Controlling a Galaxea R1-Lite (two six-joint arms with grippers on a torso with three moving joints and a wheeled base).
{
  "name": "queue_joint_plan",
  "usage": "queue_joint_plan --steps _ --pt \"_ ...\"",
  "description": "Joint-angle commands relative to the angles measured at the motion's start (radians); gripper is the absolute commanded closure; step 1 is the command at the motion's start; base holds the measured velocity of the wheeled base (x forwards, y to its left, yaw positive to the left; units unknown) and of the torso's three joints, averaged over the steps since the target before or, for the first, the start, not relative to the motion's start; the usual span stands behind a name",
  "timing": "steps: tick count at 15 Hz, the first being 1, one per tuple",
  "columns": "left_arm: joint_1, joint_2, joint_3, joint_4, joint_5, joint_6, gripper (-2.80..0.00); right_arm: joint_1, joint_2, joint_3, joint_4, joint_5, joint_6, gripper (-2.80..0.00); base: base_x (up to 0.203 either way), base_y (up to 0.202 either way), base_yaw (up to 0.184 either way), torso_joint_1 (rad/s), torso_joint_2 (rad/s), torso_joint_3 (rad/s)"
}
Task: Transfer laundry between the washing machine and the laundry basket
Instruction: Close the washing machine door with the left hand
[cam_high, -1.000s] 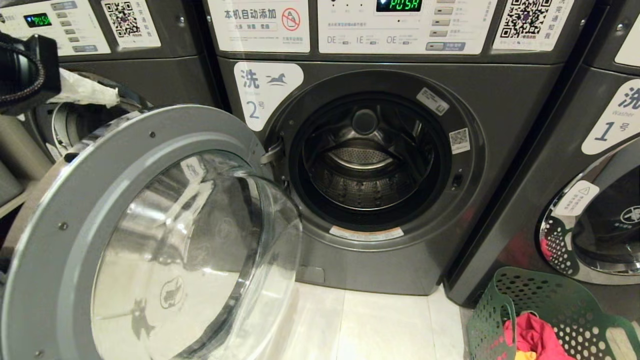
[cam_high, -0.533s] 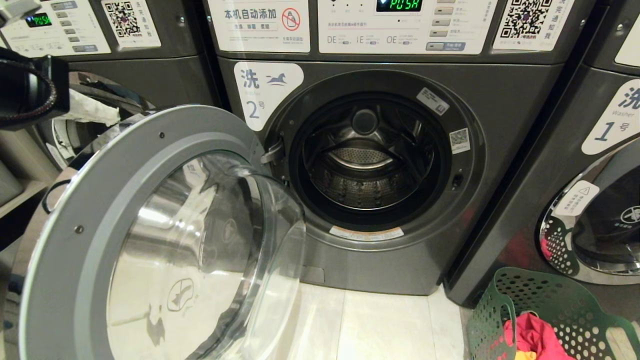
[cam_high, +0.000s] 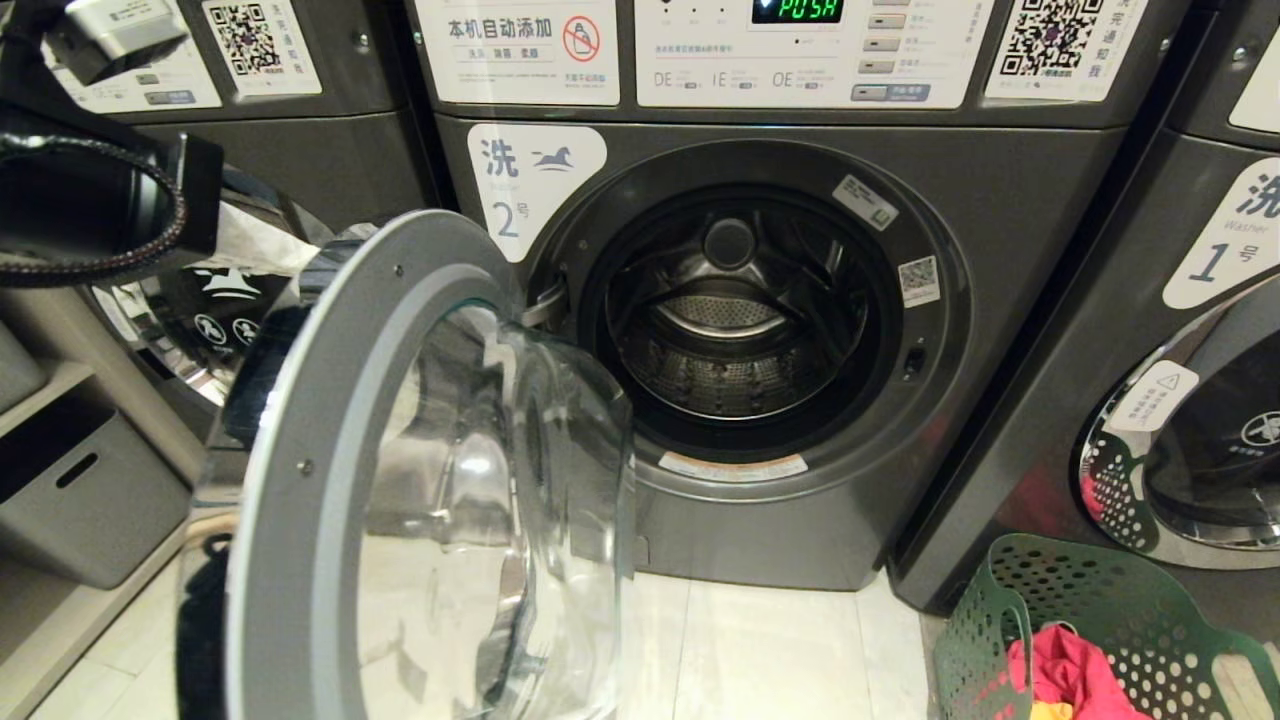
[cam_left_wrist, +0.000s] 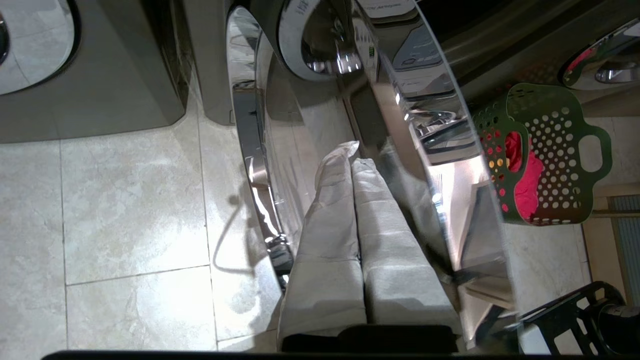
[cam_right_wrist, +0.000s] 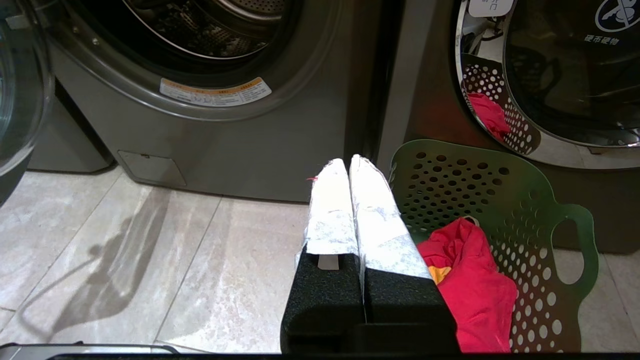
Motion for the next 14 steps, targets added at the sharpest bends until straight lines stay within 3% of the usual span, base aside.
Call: queue_joint_plan --steps 1,10,12,14 --pt "-0.034 0.008 -0.002 0.002 0.001 -0.001 0.00 0.000 0.001 0.000 0.000 0.000 -0.002 0.00 0.000 0.000 0.000 0.000 0.00 0.000" --pt "-0.196 0.114 -0.015 -0.079 0.007 0.001 0.00 0.000 0.000 0.000 0.000 -0.002 -0.002 0.00 0.000 0.000 0.000 0.000 0.00 0.000" --pt "-0.223 0.148 -0.015 -0.133 0.008 0.002 0.00 0.000 0.001 0.000 0.001 0.003 -0.022 0.00 0.000 0.000 0.000 0.000 0.00 0.000" --pt "-0.253 0.161 -0.015 -0.195 0.069 0.003 0.00 0.000 0.001 0.000 0.003 0.014 -0.119 0.00 0.000 0.000 0.000 0.000 0.00 0.000"
